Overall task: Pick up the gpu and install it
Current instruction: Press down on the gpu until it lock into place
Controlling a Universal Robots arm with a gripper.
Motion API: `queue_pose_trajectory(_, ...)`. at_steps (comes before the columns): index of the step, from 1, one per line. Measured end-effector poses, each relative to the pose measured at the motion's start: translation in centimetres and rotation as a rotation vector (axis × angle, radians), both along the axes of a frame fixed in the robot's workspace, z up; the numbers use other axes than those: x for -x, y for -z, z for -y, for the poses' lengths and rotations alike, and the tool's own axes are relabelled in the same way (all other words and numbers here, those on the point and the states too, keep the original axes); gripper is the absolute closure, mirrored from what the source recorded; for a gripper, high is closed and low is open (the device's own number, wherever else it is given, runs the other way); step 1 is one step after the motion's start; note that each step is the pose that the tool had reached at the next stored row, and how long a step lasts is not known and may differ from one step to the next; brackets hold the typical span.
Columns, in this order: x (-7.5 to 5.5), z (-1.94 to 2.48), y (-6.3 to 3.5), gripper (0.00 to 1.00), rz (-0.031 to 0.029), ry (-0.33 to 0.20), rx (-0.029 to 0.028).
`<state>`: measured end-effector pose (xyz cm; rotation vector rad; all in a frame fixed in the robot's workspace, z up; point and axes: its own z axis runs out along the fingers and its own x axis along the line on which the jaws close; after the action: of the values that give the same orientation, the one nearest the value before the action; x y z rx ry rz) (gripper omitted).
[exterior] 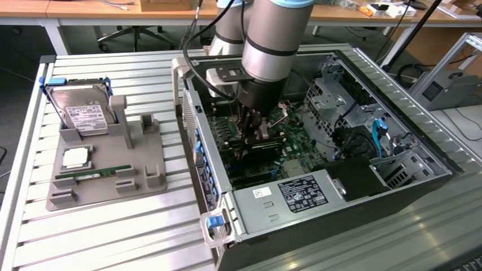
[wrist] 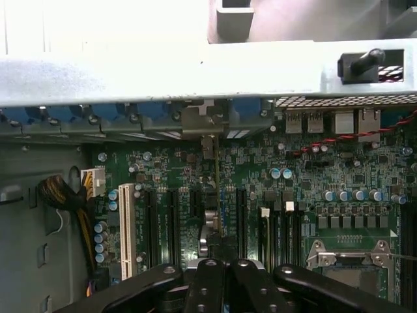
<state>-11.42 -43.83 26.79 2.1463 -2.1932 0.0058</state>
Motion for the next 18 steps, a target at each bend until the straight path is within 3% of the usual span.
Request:
queue_pose_trajectory(13,0.81,0.0,0.26,0.89,0.0001,0.0,-0.0001)
queue_pose_trajectory(18,0.81,-0.02,-0.33,0.89,0.0017,0.0,-0.0024)
